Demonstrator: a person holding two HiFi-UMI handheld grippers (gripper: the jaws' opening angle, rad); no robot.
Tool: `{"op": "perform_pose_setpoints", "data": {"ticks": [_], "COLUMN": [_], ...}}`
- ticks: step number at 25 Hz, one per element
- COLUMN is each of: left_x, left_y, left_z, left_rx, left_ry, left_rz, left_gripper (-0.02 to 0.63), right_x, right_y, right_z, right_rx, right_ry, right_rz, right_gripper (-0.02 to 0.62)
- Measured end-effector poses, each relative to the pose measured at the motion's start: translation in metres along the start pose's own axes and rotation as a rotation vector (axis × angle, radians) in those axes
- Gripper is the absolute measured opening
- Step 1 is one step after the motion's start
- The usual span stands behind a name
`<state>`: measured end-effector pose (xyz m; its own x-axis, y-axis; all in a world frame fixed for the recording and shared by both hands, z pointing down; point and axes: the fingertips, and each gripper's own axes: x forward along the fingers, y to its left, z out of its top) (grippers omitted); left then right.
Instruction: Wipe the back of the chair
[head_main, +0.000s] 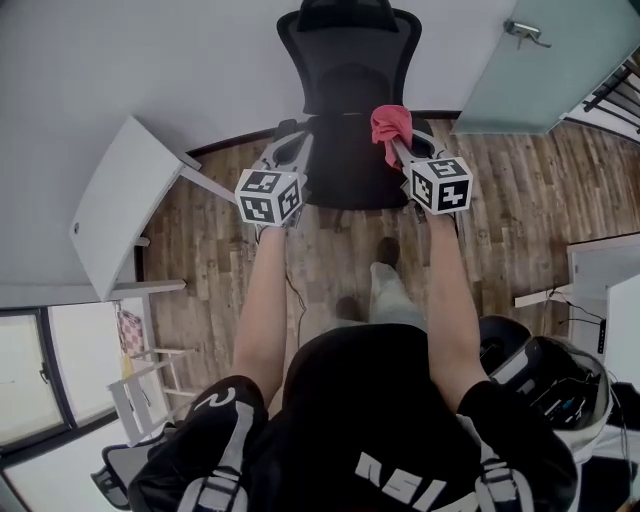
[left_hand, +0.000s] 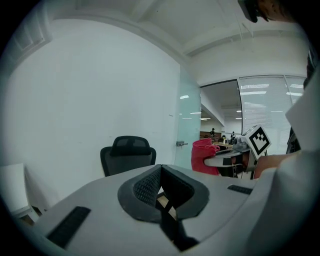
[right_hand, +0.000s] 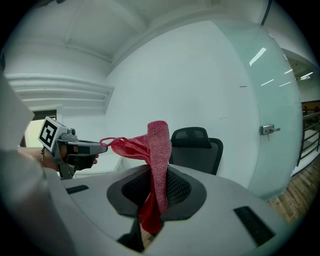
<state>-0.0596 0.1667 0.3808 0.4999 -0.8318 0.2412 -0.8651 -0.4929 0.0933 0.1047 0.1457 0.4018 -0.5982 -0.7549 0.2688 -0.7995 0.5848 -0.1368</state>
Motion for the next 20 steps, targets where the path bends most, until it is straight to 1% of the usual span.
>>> {"op": "perform_pose_setpoints", "data": {"ticks": [4,8,13,16,20], "left_x": [0.049,0.096,0.141,0.16,0.176], "left_y": [0.024,0.048,0.07,0.079,0.094], "left_z": [0.015,0.03,0.045,0.048,0.046], "left_rx": [-0.002,-0.014,-0.024,-0.027,-0.042], "left_ry": [0.002,0.005,0.012,0.018,0.026], "left_rz": [0.025,0.055,0.099,0.122,0.148], "left_gripper": [0.025,0.025,0.025,0.025,0.025], "right_x": [0.039,0.081,0.124,0.145,0.172], "right_y": [-0.039,-0.077,-0.117,-0.135,-0.145], "right_z": [0.019,0.035,0.05,0.053,0.053], "right_rx": [0.003,-0.006,-0.002,0.01,0.022], "right_ry": [-0.012,-0.002,0.017,0.027,0.04], "right_rz": [0.02,0.053,0.096,0.116,0.143], "right_gripper": [0.067,0.067,0.067,0.067,0.067]}}
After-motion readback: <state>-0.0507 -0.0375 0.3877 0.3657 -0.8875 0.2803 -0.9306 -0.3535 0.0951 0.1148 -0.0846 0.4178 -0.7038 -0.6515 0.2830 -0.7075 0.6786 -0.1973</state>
